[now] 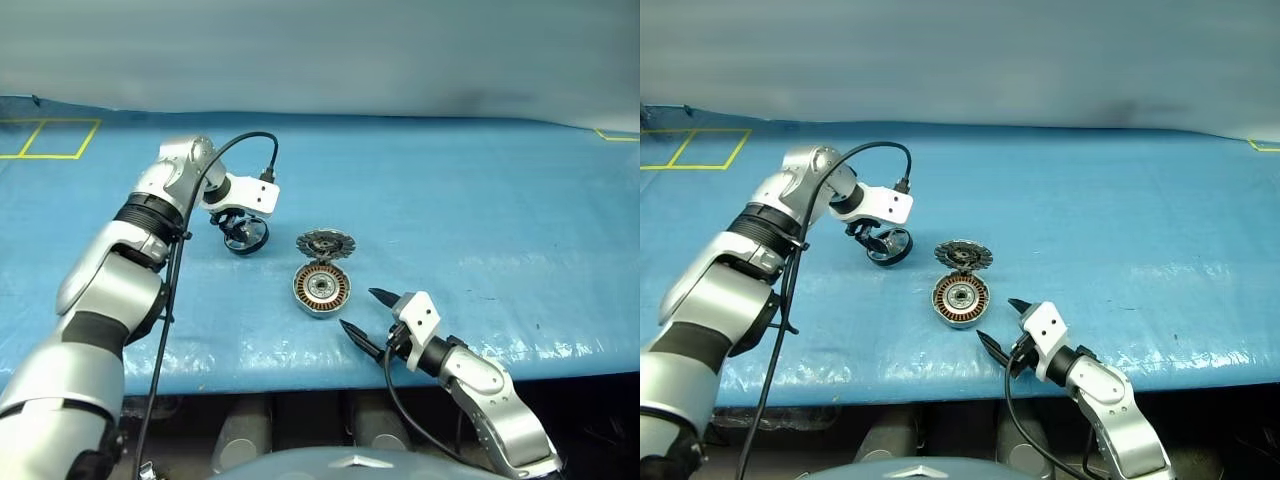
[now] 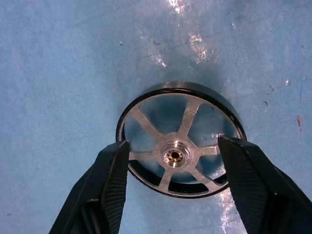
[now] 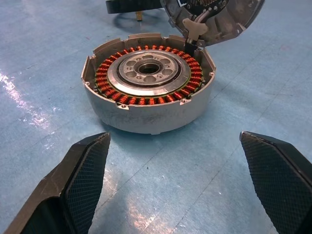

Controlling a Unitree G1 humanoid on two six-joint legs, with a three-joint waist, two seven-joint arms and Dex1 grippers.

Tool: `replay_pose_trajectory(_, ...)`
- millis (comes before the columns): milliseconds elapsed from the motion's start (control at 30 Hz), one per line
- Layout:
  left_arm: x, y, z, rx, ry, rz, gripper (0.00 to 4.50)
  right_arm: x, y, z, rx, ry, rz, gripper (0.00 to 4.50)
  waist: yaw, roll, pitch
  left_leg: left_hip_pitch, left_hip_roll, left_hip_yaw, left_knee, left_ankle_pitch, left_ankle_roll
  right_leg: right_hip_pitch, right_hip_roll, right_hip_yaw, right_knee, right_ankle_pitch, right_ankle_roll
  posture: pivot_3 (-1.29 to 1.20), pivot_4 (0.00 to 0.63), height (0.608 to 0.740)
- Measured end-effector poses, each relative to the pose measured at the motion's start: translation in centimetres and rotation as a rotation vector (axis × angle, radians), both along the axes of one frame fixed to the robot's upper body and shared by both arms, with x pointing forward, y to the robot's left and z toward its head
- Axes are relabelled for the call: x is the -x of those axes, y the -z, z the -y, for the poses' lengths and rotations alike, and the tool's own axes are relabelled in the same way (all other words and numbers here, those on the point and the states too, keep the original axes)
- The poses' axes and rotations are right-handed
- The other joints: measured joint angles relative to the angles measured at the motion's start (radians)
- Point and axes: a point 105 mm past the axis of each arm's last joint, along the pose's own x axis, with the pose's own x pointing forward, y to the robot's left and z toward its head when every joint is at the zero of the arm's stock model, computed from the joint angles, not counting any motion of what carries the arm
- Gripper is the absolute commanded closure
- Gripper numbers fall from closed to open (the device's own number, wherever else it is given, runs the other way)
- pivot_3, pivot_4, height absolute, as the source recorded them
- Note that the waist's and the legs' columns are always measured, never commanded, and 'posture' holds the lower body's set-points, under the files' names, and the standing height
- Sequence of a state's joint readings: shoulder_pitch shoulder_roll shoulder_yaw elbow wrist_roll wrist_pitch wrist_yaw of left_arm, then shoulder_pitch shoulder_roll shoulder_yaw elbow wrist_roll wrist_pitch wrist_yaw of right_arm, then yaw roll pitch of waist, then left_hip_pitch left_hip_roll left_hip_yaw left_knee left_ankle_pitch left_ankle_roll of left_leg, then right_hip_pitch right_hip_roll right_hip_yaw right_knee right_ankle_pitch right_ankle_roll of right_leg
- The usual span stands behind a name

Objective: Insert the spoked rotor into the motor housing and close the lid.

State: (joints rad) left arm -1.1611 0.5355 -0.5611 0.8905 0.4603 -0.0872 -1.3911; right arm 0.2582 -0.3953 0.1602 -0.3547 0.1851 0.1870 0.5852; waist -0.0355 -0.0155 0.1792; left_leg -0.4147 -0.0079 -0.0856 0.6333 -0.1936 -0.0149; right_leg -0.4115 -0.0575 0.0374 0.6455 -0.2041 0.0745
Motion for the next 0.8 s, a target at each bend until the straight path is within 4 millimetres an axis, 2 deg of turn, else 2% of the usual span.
replay_pose_trajectory(467,0.0,0.0,-0.2,-0.019,0.059,0.013,1.37,0.3,0.4,0.2,0.005,0.022,-0.024,0.00,0.000,0.000,0.000,-0.001,0.000,0.000,0.003,0.000,0.000,0.001,0.000,0.000,0.001,0.000,0.000,0.00,0.150,0.740)
replay_pose_trajectory(667,-0.1,-1.2,0.0,-0.024,0.064,0.015,1.37,0.4,0.5,0.2,0.005,0.024,-0.027,0.00,0.000,0.000,0.000,-0.001,0.000,0.000,0.006,-0.001,0.001,0.001,0.000,0.000,0.001,0.000,0.000,0.00,0.150,0.740)
replay_pose_trajectory(800,-0.1,-1.2,0.0,-0.026,0.072,0.016,1.37,0.4,0.5,0.3,0.006,0.026,-0.029,0.00,0.000,0.000,0.000,-0.001,0.000,0.000,0.007,-0.001,0.001,0.001,0.000,0.001,0.001,0.000,0.000,0.00,0.150,0.740)
